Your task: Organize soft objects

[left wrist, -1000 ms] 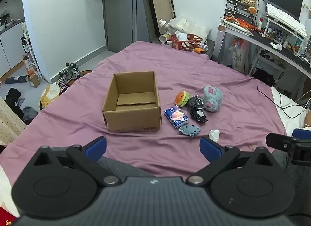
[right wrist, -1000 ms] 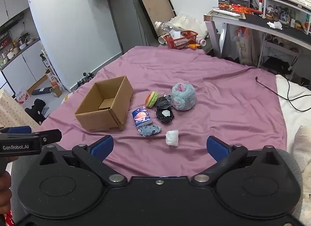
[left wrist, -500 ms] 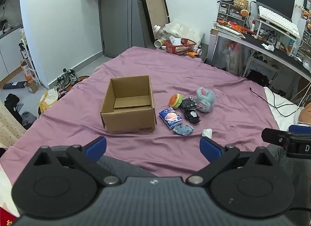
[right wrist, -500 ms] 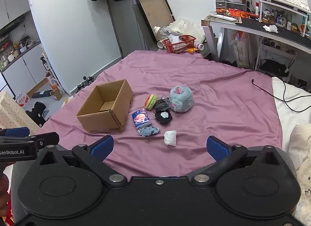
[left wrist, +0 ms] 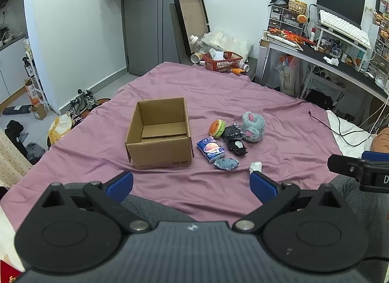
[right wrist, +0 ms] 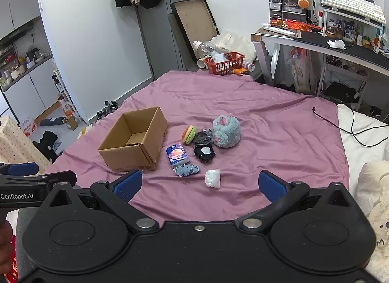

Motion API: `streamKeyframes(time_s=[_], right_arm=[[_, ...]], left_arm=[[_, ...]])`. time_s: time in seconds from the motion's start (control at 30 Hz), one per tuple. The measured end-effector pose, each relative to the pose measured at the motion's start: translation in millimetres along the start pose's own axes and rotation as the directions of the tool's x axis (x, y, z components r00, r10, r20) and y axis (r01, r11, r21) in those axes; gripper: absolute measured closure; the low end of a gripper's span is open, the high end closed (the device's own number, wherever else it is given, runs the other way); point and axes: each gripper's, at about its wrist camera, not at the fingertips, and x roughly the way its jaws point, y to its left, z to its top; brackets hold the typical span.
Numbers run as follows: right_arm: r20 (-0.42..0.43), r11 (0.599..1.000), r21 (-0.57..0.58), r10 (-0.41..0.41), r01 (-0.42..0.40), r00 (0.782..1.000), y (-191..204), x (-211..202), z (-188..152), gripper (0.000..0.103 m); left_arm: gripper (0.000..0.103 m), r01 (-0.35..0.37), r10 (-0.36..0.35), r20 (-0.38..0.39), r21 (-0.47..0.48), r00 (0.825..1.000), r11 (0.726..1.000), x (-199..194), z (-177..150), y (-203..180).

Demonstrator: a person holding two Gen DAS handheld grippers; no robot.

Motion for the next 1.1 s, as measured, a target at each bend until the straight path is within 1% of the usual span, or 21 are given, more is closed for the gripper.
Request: streamKeyframes(time_s=[0.23,0.7,0.83,1.1], right_arm=[[0.000,1.000,0.008,-0.005,0.005,1.000,0.0,-0.9,0.1,0.000],[0.008,1.000,0.009,-0.008,0.008,1.000,0.3,-2.7,-0.5,0.000],[0.009,1.000,0.015,0.003,-0.003,1.000,0.7,-2.8,0.2,0.000],[0.007,1.000,0.013,-0.009,0.009,1.000,2.0,-2.7,0.4,0.000]], left_arm=[[0.001,0.021,-0.021,0.010,0.006,1.000,1.000,-2.5,-2.2,-0.8],[0.002,0.021,-0.021,0.015,-0.005,1.000,1.000,-0.8,-4.6,0.6],[0.001,0.024,-0.024,0.023,-0.011,0.999,1.000,-3.5,-3.6,3.1],[0.001,0.030,-0.030,0.026,-0.016,0.999,0.999,-5.4,-5.3,3.8]])
